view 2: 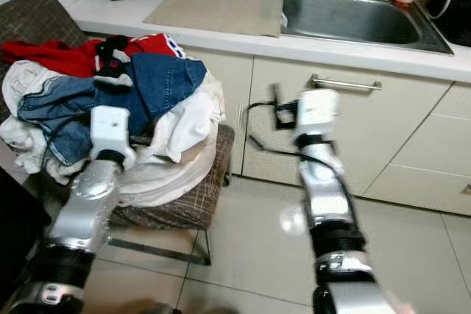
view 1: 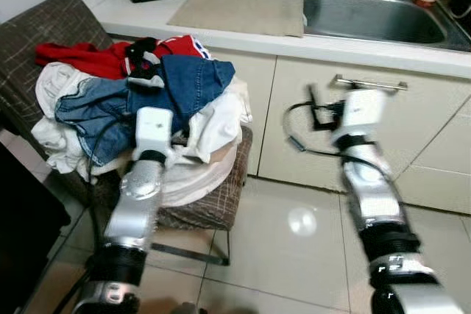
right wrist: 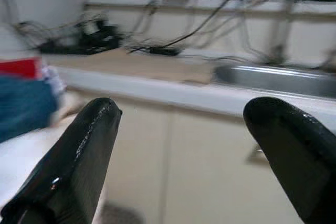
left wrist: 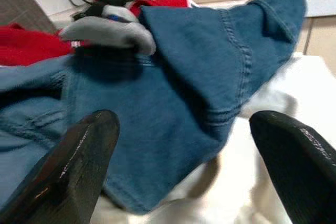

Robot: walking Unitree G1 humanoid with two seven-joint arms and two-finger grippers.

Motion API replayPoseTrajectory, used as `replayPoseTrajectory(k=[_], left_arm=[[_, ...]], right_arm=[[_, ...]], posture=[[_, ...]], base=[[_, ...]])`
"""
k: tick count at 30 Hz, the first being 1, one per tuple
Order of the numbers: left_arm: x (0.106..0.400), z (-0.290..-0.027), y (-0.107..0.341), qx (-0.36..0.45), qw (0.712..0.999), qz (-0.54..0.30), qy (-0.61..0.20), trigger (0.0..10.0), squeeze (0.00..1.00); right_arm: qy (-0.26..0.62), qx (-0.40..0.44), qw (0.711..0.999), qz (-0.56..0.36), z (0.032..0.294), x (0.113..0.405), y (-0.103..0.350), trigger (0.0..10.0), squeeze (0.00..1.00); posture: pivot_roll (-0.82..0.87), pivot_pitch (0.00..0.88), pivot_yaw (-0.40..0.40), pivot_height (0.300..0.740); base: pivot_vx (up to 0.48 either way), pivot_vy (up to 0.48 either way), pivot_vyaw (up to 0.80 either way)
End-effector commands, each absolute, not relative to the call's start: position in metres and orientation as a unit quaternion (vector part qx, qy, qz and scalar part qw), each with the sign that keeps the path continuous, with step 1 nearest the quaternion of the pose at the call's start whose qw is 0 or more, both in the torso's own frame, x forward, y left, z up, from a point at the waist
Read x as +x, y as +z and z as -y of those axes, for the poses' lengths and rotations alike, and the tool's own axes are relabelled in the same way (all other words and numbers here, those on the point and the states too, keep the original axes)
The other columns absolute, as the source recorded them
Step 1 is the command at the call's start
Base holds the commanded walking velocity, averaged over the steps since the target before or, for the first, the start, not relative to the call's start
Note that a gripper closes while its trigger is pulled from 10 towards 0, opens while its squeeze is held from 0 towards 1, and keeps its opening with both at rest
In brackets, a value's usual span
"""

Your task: Clothes washing

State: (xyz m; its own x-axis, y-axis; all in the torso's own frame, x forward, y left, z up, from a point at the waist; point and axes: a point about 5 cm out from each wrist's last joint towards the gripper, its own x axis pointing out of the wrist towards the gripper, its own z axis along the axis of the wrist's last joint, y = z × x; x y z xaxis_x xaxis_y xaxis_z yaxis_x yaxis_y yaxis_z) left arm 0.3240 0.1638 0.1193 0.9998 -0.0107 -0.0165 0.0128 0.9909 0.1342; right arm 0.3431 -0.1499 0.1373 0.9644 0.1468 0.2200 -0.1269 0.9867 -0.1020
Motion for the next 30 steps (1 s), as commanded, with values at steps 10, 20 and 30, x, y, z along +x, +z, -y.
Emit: replayPoseTrajectory(k=[10,20,30], left_arm=[[0.322,-0.154,0.123,0.069,0.997,0.003,-0.02,10.0,0.0],[0.322,-0.15,0.125,0.103,0.994,0.01,-0.031,10.0,0.0],[0.322,-0.15,0.128,0.101,0.994,0.015,-0.029,10.0,0.0]], right_arm=[[0.066,-0.045,0.992,0.096,0.157,0.337,0.126,10.0,0.0],[0.048,-0.039,0.994,0.084,0.163,0.339,0.122,10.0,0.0],[0.051,-0.056,0.992,0.101,0.164,0.342,0.131,10.0,0.0]], posture=[[-0.11,0.0,0.009,0.74],[-0.11,0.0,0.02,0.74],[-0.11,0.0,0.026,0.74]], base=[[0.0,0.0,0.49],[0.173,0.0,0.26],[0.48,0.0,0.0]])
